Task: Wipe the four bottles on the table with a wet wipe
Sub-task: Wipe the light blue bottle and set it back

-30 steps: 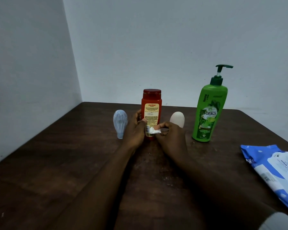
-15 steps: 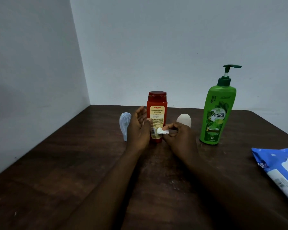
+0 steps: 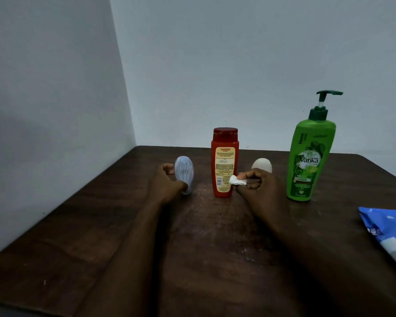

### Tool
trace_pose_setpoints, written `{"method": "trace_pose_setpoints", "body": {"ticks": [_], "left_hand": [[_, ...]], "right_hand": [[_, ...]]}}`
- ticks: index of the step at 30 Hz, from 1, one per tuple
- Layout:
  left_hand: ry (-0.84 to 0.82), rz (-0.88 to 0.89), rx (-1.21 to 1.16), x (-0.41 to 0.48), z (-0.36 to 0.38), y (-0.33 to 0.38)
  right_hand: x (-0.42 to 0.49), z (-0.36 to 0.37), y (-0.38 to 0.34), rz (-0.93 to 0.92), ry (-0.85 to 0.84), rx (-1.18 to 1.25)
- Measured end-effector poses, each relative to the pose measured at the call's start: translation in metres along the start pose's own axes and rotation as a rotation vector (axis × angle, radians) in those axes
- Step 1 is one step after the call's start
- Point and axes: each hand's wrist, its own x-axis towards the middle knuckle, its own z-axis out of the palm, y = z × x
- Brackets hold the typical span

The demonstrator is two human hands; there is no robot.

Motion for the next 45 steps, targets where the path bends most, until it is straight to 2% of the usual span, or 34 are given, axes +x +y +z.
{"method": "trace_pose_setpoints", "body": {"ticks": [5, 12, 17, 22, 29, 34, 40, 45], "left_hand": [[-0.13, -0.016, 0.089, -0.005, 0.002, -0.007], [-0.114, -0.014, 0.084, -0.01, 0.003, -0.015], [-0.14, -0.04, 0.001, -0.034, 0.002, -0.012], [-0.268, -0.026, -0.12, -0.079, 0.006, -0.002], [-0.355, -0.014, -0.163, -0.119, 0.021, 0.005], [-0.365, -0.003, -0.181, -0.121, 0.02, 0.006], [-0.37, 0.027, -0.199, -0.117, 0.022, 0.002], [-0.333, 0.037, -0.265, -0.112, 0.023, -0.003]], "right_hand": [[-0.001, -0.005, -0.001, -0.022, -0.005, -0.007], [-0.008, -0.007, -0.012, 0.013, -0.181, 0.031], [-0.018, -0.012, -0.014, -0.015, -0.188, 0.037], [-0.028, -0.026, -0.015, -0.1, -0.115, 0.06], [-0.043, -0.044, -0.026, -0.368, 0.027, 0.074], [-0.041, -0.05, -0.029, -0.439, 0.11, 0.043], [-0.034, -0.042, -0.022, -0.54, 0.097, -0.048], [-0.04, -0.034, -0.02, -0.695, -0.015, -0.22]]}}
